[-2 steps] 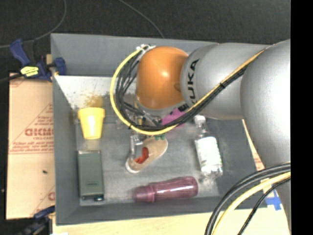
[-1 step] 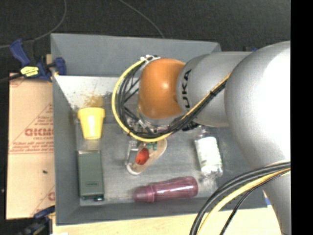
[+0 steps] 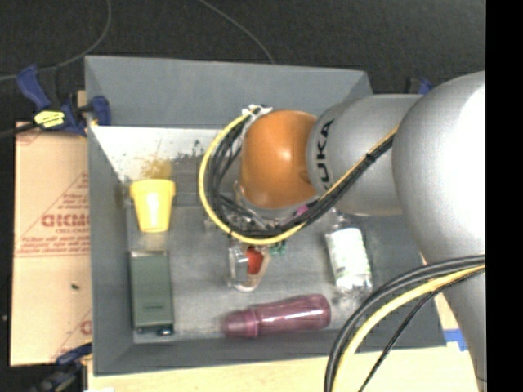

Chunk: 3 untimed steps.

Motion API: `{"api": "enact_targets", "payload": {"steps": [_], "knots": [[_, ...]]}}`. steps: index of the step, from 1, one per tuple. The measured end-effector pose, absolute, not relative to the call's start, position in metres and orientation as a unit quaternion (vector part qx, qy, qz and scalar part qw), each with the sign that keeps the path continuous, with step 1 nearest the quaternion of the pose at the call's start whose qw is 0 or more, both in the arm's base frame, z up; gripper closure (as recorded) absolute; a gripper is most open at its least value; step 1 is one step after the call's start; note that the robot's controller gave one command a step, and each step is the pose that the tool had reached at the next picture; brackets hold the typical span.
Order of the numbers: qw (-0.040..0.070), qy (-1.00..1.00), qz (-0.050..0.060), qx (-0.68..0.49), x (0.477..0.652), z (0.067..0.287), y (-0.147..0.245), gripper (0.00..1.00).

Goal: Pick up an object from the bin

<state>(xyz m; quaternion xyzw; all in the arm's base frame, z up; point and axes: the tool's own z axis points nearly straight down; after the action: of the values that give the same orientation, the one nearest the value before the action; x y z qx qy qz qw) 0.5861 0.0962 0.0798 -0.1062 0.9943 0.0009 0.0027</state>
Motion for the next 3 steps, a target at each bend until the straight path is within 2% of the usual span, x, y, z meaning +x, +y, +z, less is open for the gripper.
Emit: {"api": "enact_targets", "payload": {"steps": [1,2,3], "knots": [[0.003,1.000,0.002,-0.029,0.572,0.076,0.060,0.00],[0.003,0.998,0.001,-0.067,0.578,0.075,0.053,0.00],[0.002,0.998,0.002,-0.067,0.580,0.144,0.042,0.00]]}}
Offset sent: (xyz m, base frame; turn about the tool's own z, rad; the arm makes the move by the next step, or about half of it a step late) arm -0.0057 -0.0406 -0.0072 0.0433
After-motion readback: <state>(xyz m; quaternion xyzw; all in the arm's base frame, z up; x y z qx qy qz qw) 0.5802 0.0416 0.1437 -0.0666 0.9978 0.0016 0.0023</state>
